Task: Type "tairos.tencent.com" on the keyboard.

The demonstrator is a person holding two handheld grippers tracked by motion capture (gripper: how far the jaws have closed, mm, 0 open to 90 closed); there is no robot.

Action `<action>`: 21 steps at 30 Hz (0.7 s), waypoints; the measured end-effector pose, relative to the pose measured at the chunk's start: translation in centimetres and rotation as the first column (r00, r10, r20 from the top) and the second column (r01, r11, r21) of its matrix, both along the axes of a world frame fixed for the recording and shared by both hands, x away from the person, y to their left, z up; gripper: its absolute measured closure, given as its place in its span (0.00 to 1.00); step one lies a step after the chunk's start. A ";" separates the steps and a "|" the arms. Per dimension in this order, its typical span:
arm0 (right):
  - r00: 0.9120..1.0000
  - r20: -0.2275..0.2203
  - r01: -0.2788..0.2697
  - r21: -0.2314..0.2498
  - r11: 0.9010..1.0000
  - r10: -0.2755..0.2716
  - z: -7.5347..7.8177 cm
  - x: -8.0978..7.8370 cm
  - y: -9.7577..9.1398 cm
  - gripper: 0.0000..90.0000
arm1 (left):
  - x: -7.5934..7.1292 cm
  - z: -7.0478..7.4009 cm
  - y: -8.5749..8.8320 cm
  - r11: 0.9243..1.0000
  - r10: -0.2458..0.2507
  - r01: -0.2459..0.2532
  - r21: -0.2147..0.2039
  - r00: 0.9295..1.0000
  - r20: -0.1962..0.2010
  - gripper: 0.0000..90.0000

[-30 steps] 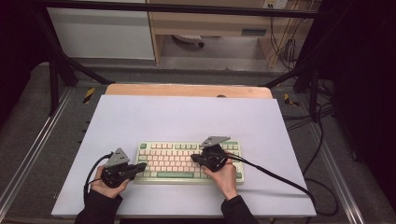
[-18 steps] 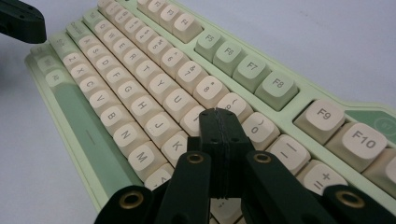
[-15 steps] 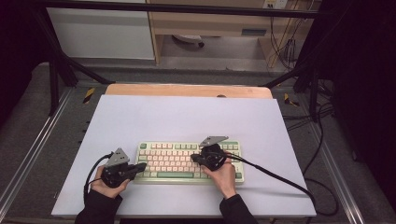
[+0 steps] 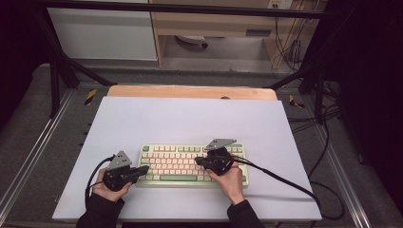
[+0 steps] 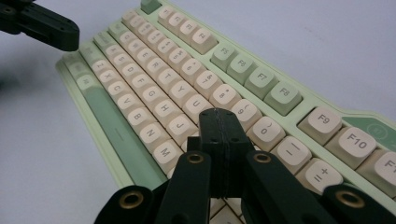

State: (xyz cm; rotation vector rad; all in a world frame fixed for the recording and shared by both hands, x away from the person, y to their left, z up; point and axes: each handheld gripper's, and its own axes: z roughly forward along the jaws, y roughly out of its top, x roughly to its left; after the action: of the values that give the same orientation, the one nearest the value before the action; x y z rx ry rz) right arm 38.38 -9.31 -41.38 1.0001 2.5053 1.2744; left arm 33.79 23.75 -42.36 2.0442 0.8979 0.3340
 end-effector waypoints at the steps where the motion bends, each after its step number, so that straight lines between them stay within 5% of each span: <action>1: 1.000 0.003 -0.004 0.004 1.000 0.004 0.1 -0.1 0.0 1.00 | 0.0 0.0 0.0 1.000 0.000 0.000 0.000 1.000 0.001 1.00; 21: 0.998 -0.010 -0.054 0.006 0.999 0.054 0.1 -1.4 1.4 1.00 | 0.0 0.0 -0.1 1.000 -0.002 0.002 -0.001 1.000 0.003 1.00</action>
State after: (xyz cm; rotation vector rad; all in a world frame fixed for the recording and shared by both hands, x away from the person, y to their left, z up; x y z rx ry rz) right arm 36.99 -7.96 -41.31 0.9485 2.5539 1.2960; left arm 33.76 23.69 -42.34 2.0433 0.8947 0.3356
